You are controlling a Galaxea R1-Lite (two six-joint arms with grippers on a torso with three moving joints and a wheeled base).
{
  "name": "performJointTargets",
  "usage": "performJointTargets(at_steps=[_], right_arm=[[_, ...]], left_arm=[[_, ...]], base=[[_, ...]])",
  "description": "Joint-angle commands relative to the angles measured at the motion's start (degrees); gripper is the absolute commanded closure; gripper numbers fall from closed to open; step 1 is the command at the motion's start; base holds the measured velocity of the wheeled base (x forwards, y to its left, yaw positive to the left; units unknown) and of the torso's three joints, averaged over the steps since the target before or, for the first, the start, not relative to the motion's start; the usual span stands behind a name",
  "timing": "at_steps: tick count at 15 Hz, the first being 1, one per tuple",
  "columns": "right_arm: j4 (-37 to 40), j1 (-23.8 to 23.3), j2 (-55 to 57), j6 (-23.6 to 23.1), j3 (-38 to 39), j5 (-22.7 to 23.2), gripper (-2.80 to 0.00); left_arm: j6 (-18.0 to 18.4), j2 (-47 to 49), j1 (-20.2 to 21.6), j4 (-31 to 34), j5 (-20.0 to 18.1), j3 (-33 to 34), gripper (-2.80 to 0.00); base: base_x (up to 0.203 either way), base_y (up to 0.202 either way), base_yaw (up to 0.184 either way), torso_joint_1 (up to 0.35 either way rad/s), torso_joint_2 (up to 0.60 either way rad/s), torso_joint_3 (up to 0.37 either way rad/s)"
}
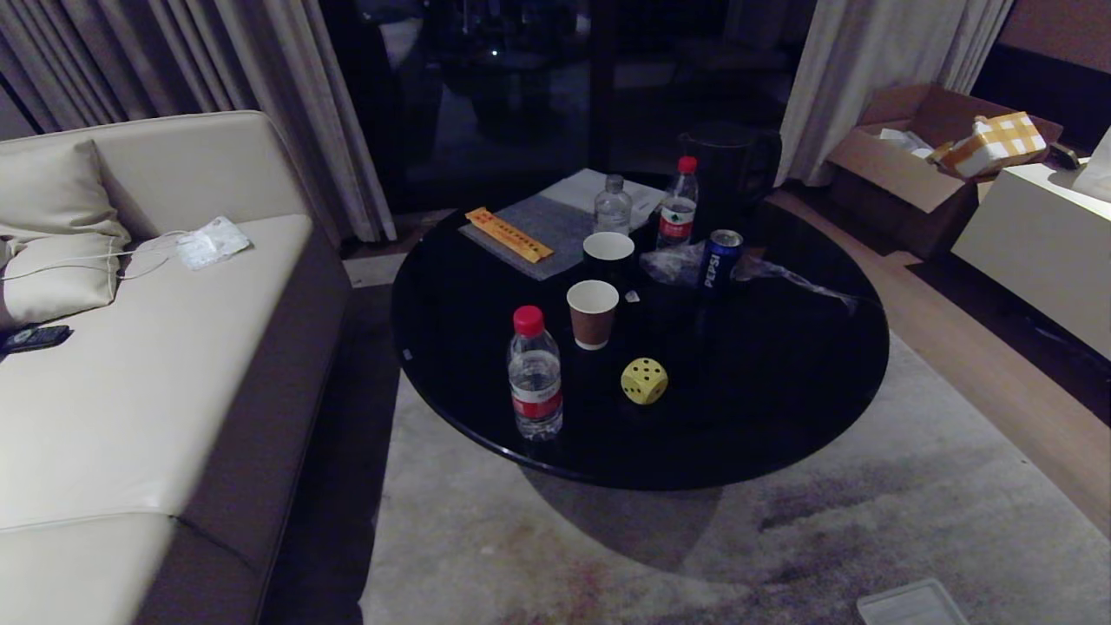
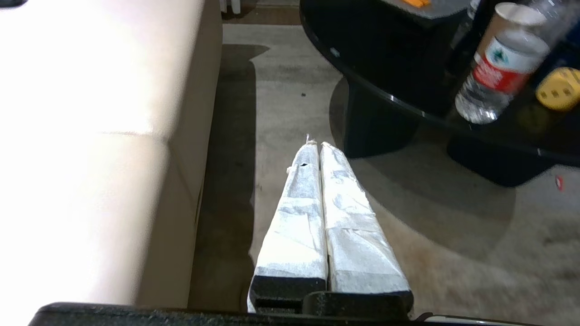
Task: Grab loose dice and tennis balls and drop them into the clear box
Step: Put the toys in the box
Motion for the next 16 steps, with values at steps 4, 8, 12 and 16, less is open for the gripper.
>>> performJointTargets(at_steps=[4,8,12,16], right_arm=[[0.0,0.0,0.1,0.1,0.5,0.0,0.00],[0.0,0.0,0.1,-0.1,0.5,-0.1,0.00],[0.0,0.0,0.1,0.0,0.5,-0.1,0.00],[0.0,0.0,0.1,-0.1,0.5,-0.1,0.00]], left_arm=[[0.0,0.1,0.0,0.0,0.0,0.1,0.00],[0.0,0.1,0.0,0.0,0.0,0.1,0.00],[0.0,0.1,0.0,0.0,0.2,0.1,0.00],[-0.1,0.1,0.0,0.0,0.2,0.1,0.00]], base=[[-0.186,0.000,0.000,0.003,0.00,0.005],[-0.182,0.000,0.000,0.003,0.00,0.003],[-0.184,0.000,-0.001,0.004,0.00,0.003],[-0.181,0.000,0.001,0.001,0.00,0.003]])
